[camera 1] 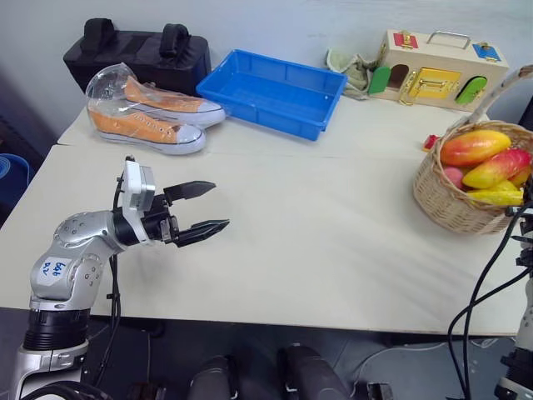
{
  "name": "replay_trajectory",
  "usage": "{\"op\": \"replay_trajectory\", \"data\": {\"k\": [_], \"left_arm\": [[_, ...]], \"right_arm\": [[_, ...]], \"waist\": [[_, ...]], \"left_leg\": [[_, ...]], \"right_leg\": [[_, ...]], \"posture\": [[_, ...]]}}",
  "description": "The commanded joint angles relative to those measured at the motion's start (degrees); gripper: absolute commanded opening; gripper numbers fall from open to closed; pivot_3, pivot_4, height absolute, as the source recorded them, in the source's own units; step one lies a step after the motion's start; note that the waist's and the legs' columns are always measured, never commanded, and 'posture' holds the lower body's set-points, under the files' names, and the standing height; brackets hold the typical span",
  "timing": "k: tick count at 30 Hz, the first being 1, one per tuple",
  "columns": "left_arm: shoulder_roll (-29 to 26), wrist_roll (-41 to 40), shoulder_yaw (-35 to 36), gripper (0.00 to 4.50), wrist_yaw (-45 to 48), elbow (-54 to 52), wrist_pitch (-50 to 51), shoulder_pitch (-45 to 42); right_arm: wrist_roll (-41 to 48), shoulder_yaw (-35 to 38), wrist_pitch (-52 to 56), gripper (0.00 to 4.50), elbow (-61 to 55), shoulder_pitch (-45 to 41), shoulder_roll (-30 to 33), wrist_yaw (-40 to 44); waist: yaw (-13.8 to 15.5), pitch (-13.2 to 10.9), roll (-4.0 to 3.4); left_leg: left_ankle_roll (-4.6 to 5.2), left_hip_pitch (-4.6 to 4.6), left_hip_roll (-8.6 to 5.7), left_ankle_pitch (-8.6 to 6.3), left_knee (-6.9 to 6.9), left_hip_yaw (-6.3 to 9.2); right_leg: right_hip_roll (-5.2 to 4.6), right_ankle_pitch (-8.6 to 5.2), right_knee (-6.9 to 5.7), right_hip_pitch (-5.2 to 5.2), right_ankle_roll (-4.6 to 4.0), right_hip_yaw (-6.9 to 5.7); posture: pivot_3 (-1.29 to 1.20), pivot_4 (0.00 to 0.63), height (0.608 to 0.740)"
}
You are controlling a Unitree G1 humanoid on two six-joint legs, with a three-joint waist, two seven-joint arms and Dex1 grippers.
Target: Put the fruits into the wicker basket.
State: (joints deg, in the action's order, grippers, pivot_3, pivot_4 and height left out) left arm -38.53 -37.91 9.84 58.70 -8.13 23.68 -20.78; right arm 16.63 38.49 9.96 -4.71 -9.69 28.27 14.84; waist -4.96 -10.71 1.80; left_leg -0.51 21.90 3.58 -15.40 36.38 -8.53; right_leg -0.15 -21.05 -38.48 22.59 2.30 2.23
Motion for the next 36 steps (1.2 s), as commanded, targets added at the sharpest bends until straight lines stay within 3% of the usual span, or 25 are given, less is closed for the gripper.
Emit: {"op": "replay_trajectory", "data": {"k": [1, 6, 15, 19, 26, 29, 31, 36], "left_arm": [[-0.3, 0.2, 0.8, 4.50, 0.5, -0.5, -1.1, -0.6], [-0.6, 0.2, 1.4, 4.50, 0.6, -0.6, -1.1, -0.1], [-1.2, -0.1, 2.5, 4.50, 0.9, -0.7, -0.8, 2.0], [-2.5, 0.8, 2.4, 4.50, 3.4, 1.8, -1.5, 2.5], [-3.9, 4.6, 1.6, 4.50, 6.9, 8.0, -5.9, 3.3], [-4.9, 7.7, 2.2, 4.50, 6.9, 8.3, -9.4, 6.2], [-5.5, 10.0, 2.9, 4.50, 5.8, 7.2, -12.0, 9.0], [-5.9, 13.6, 6.5, 4.50, 2.7, 3.2, -17.9, 18.0]], "right_arm": [[2.3, 0.6, -1.0, 0.21, 0.2, -0.6, -0.3, -0.8], [6.4, 0.4, 3.8, 0.21, 1.2, 0.3, 0.0, 0.4], [11.4, 6.4, 1.6, 3.12, -1.9, 4.1, 4.1, 4.1], [18.8, 11.1, 5.9, 4.45, -11.0, 13.9, 5.9, 11.2], [24.1, 12.7, 6.1, 4.49, -18.2, 30.1, 6.5, 24.8], [19.7, 3.6, 1.7, 4.49, -20.2, 32.9, 8.6, 34.2], [17.5, -3.0, -1.3, 4.49, -19.6, 30.1, 10.1, 38.5], [11.1, -19.1, -8.3, 4.49, -7.5, 13.0, 12.1, 47.3]], "waist": [[0.1, 0.0, -0.06], [0.1, 0.0, -0.05], [0.4, 0.0, -0.07], [0.6, 0.0, -0.08], [0.5, 0.0, -0.06], [0.0, 0.0, -0.06], [-0.5, 0.0, -0.01], [-0.8, 0.0, -0.01]], "left_leg": [[0.00, 0.00, 0.00, 0.00, 0.00, 0.00], [0.00, -0.04, 0.00, 0.00, 0.01, 0.01], [0.01, -0.07, -0.01, -0.01, -0.01, 0.01], [0.00, -0.08, -0.01, -0.01, -0.11, 0.06], [0.10, -0.22, -0.04, -0.07, -0.19, 0.03], [0.08, -0.62, -0.02, -0.11, -0.34, 0.04], [0.06, -0.81, 0.05, -0.17, -0.41, 0.02], [0.13, -0.81, 0.05, -0.23, -0.33, 0.07]], "right_leg": [[0.00, 0.00, -0.01, 0.00, 0.00, 0.01], [0.00, 0.00, -0.01, -0.04, 0.00, 0.02], [0.00, 0.00, 0.02, -0.08, 0.01, 0.05], [0.03, -0.03, 0.04, -0.10, 0.05, 0.05], [0.02, -0.03, 0.29, -0.32, 0.06, 0.12], [0.03, -0.03, 0.47, -0.68, 0.06, 0.11], [0.06, -0.04, 0.55, -0.86, 0.06, 0.11], [0.03, -0.02, 0.53, -0.89, 0.04, 0.03]], "posture": [[0.00, 0.150, 0.740], [0.00, 0.150, 0.740], [0.00, 0.150, 0.740], [0.00, 0.150, 0.740], [0.00, 0.150, 0.740], [0.00, 0.150, 0.740], [0.00, 0.150, 0.740], [0.00, 0.150, 0.740]]}}
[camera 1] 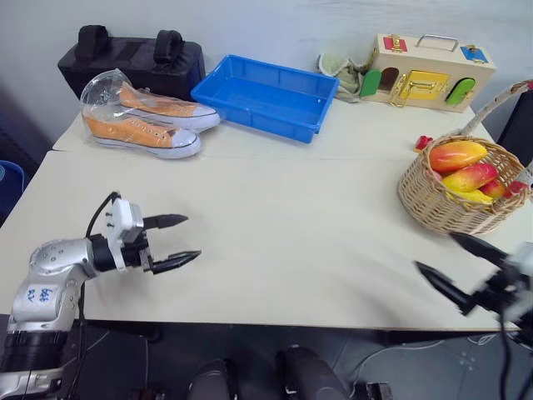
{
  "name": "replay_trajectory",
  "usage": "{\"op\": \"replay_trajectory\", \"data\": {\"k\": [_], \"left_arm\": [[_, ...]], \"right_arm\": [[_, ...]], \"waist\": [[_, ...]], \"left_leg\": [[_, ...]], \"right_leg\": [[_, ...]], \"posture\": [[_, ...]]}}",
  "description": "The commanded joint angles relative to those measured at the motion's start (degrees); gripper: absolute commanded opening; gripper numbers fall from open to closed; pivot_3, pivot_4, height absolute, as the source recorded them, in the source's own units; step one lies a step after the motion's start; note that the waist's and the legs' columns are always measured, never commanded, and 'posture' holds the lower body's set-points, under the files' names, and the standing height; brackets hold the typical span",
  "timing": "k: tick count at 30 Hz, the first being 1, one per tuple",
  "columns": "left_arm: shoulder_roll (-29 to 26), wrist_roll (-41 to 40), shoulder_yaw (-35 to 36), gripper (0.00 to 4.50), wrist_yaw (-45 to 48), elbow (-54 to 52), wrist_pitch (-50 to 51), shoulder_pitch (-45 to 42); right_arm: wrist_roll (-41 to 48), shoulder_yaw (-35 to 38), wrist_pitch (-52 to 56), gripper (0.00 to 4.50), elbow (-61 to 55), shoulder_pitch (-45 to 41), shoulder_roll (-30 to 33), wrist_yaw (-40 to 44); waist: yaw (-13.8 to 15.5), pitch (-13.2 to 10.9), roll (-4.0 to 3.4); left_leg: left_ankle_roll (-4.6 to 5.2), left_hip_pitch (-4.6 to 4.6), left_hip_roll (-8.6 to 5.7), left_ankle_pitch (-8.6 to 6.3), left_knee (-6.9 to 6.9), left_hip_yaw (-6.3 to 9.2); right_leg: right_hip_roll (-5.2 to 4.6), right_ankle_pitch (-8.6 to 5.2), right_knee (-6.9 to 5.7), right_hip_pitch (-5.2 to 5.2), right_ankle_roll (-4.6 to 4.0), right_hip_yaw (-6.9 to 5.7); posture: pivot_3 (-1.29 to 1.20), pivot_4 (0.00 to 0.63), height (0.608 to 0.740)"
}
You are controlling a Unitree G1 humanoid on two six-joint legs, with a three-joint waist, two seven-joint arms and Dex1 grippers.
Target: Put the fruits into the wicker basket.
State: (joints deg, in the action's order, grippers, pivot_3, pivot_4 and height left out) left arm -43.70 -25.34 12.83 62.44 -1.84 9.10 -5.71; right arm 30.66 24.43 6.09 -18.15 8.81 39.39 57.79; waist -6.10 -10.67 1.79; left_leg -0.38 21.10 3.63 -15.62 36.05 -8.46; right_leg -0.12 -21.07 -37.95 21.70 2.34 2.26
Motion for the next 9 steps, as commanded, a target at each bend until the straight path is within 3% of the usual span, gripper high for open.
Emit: {"op": "replay_trajectory", "data": {"k": [1, 6, 9], "left_arm": [[-0.6, 0.7, 4.3, 4.50, -1.5, -3.7, -3.6, 4.2], [1.0, 3.8, 5.0, 4.50, -6.5, -6.4, -6.8, 7.1], [1.9, 3.8, 4.6, 4.50, -8.9, -6.7, -6.4, 4.9]], "right_arm": [[-4.3, -7.1, -6.5, 4.49, 9.1, -8.5, 0.9, 5.7], [-8.2, -15.4, -13.8, 4.49, 23.6, -22.7, -0.1, 12.5], [-7.7, -16.7, -14.4, 4.49, 27.4, -25.4, -0.3, 14.7]], "waist": [[0.7, 0.0, 0.02], [2.5, 0.0, -0.01], [3.0, 0.0, -0.02]], "left_leg": [[-0.02, -0.01, 0.00, -0.01, 0.00, 0.03], [0.13, 0.14, -0.04, -0.11, 0.11, 0.08], [0.27, 0.11, -0.08, -0.18, 0.18, 0.06]], "right_leg": [[0.00, 0.00, 0.02, 0.01, 0.00, -0.04], [-0.10, -0.02, 0.14, -0.01, -0.02, -0.08], [-0.18, -0.02, 0.17, -0.08, -0.02, -0.11]], "posture": [[0.00, 0.150, 0.740], [0.00, 0.150, 0.740], [0.00, 0.150, 0.740]]}}
